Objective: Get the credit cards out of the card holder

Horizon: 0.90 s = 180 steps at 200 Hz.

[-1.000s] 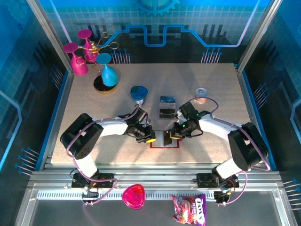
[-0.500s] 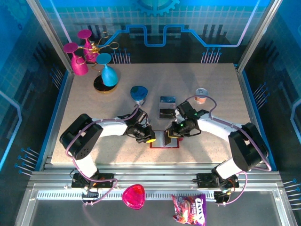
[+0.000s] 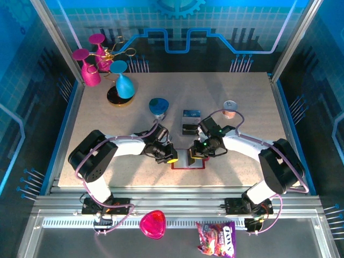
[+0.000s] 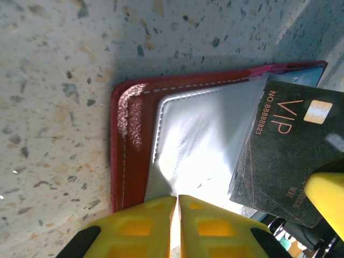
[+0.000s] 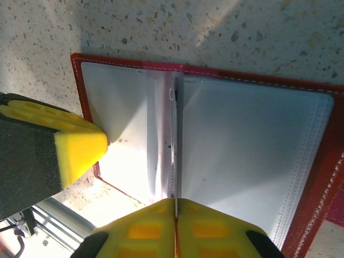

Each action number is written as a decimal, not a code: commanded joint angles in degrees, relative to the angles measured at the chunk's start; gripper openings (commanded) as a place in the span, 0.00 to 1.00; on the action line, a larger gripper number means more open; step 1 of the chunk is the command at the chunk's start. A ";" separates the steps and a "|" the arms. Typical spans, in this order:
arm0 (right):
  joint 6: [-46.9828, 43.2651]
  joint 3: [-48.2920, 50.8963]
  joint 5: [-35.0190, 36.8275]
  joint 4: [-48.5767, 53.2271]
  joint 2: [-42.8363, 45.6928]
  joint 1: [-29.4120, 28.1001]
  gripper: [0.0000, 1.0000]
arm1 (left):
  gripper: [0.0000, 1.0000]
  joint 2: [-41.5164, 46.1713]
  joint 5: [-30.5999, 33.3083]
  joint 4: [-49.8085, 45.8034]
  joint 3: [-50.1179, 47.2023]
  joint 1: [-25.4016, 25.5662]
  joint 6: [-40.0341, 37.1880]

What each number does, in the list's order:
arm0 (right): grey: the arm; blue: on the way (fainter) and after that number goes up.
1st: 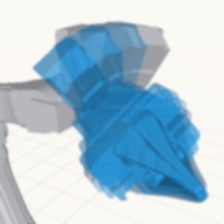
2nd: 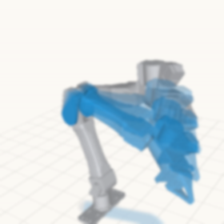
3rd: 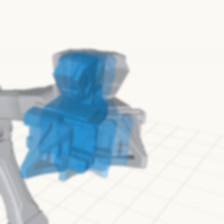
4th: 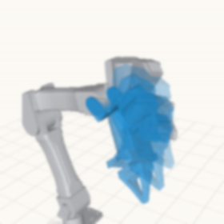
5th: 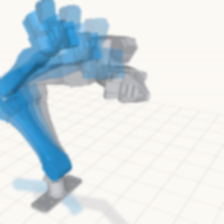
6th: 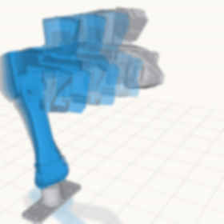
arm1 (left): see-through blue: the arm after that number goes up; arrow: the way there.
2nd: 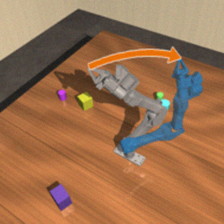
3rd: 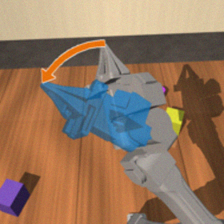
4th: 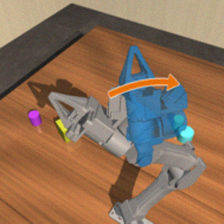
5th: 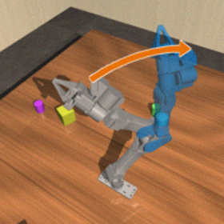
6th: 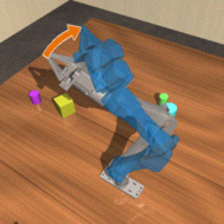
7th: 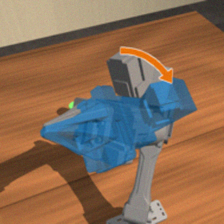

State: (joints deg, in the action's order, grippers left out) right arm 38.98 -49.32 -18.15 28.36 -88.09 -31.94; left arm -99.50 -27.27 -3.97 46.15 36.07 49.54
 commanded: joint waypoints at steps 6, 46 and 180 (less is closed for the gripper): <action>0.50 -2.52 1.26 2.02 0.97 -0.62 0.07 | 0.12 0.15 1.14 -3.74 -1.43 0.22 0.41; -3.49 -3.94 1.14 4.07 2.92 0.71 0.05 | 0.12 1.17 1.67 -5.09 -0.86 0.09 -0.24; -72.36 -23.11 12.07 32.68 -3.35 -0.46 0.00 | 0.15 3.08 2.83 -6.23 0.84 -0.06 -0.24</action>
State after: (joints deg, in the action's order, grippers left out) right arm -15.79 -68.86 -8.95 52.53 -89.80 -31.59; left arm -97.97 -26.39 -6.92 46.37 36.07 49.50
